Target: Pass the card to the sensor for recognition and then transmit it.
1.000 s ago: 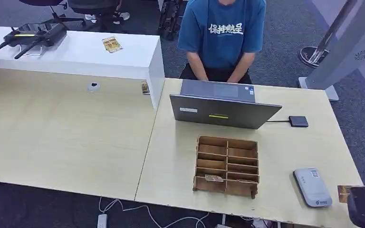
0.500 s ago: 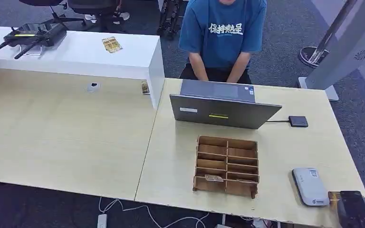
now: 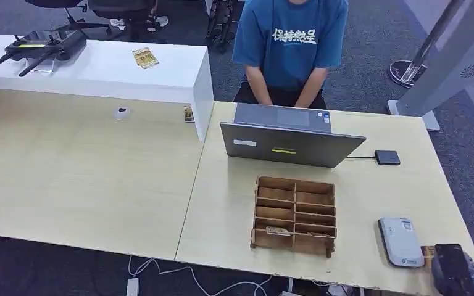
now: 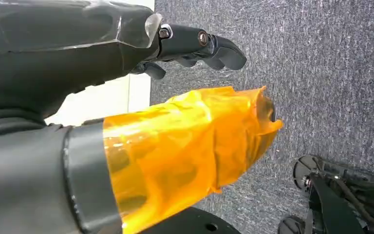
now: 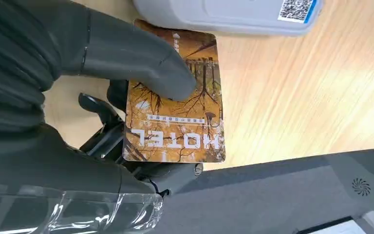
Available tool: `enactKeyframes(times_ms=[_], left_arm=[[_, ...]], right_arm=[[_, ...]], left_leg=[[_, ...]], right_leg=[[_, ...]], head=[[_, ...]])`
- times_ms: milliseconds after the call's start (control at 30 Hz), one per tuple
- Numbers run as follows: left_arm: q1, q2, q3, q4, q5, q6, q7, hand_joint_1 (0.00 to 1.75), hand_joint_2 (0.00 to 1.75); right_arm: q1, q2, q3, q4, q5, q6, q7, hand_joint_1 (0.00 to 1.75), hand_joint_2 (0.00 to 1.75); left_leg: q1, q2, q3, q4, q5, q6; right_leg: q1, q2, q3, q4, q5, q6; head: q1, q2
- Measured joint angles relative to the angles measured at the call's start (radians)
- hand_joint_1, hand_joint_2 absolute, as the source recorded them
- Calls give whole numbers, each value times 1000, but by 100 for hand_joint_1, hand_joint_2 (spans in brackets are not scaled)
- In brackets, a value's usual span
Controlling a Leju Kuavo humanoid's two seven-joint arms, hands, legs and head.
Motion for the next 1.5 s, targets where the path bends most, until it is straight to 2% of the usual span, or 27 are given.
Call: enactKeyframes(times_ms=[200, 367, 633, 967, 1500], left_arm=[[0, 0, 0, 0, -2, -1, 0, 0, 0], [0, 0, 0, 0, -2, -2, 0, 0, 0], [0, 0, 0, 0, 0, -5, -2, 0, 0], [0, 0, 0, 0, -2, -5, -2, 0, 0], [0, 0, 0, 0, 0, -4, -2, 0, 0]], right_arm=[[-21, 13, 5, 11, 9, -3, 2, 175, 175], [-31, 20, 13, 5, -3, -68, -28, 175, 175], [-33, 28, 16, -63, -5, -118, -40, 175, 175], [-46, 34, 48, -122, 42, -118, -27, 175, 175], [-44, 54, 94, -183, 42, -117, -22, 175, 175]], left_leg=[[0, 0, 0, 0, 0, 0], [0, 0, 0, 0, 0, 0], [0, 0, 0, 0, 0, 0], [0, 0, 0, 0, 0, 0], [0, 0, 0, 0, 0, 0]], right_leg=[[0, 0, 0, 0, 0, 0], [0, 0, 0, 0, 0, 0], [0, 0, 0, 0, 0, 0], [0, 0, 0, 0, 0, 0], [0, 0, 0, 0, 0, 0]], head=[[0, 0], [0, 0], [0, 0], [0, 0], [0, 0]])
